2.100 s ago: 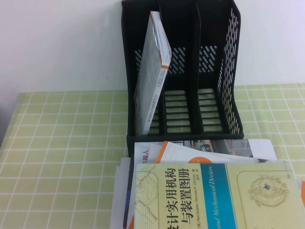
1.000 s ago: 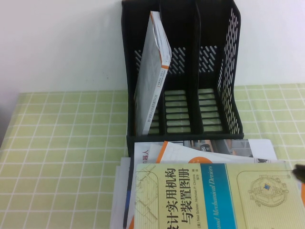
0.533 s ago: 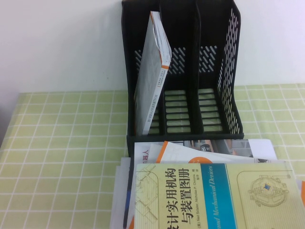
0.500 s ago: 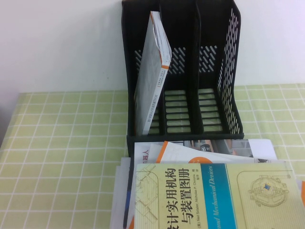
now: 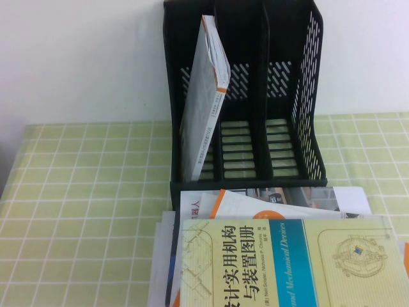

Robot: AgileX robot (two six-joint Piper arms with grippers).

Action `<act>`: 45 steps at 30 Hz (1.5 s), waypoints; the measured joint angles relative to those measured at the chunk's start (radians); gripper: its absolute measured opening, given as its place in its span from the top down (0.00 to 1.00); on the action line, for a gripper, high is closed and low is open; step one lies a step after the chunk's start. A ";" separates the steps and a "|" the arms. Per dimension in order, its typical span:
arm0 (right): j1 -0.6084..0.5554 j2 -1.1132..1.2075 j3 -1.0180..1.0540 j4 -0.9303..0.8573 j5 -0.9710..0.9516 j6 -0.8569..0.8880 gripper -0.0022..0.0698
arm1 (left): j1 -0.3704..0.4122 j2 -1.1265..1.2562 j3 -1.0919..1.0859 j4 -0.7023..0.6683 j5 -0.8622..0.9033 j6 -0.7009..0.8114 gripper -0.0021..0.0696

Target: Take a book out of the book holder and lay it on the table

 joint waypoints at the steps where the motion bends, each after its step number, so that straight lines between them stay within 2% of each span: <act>1: 0.000 0.000 0.000 0.000 0.000 0.000 0.97 | 0.000 0.000 0.002 0.000 0.000 0.000 0.97; 24: 0.000 0.000 0.000 0.000 0.000 0.000 0.97 | 0.000 0.000 0.002 0.002 0.000 0.003 0.97; 29: -0.001 0.000 0.000 0.000 0.000 0.000 0.97 | 0.000 0.000 0.017 0.102 -0.030 -0.019 0.97; 32: -0.001 0.000 0.000 0.000 0.000 0.000 0.97 | 0.000 0.000 0.099 0.208 -0.156 -0.136 0.97; 34: -0.001 0.000 0.000 0.000 0.000 0.000 0.97 | 0.004 0.000 0.172 0.224 -0.248 -0.166 0.97; 40: -0.001 0.000 0.000 0.000 0.000 -0.007 0.97 | 0.116 0.000 0.411 0.067 -0.508 -0.112 0.97; 45: -0.001 0.000 0.000 0.000 0.000 -0.013 0.97 | 0.192 -0.091 0.450 0.028 -0.516 -0.070 0.97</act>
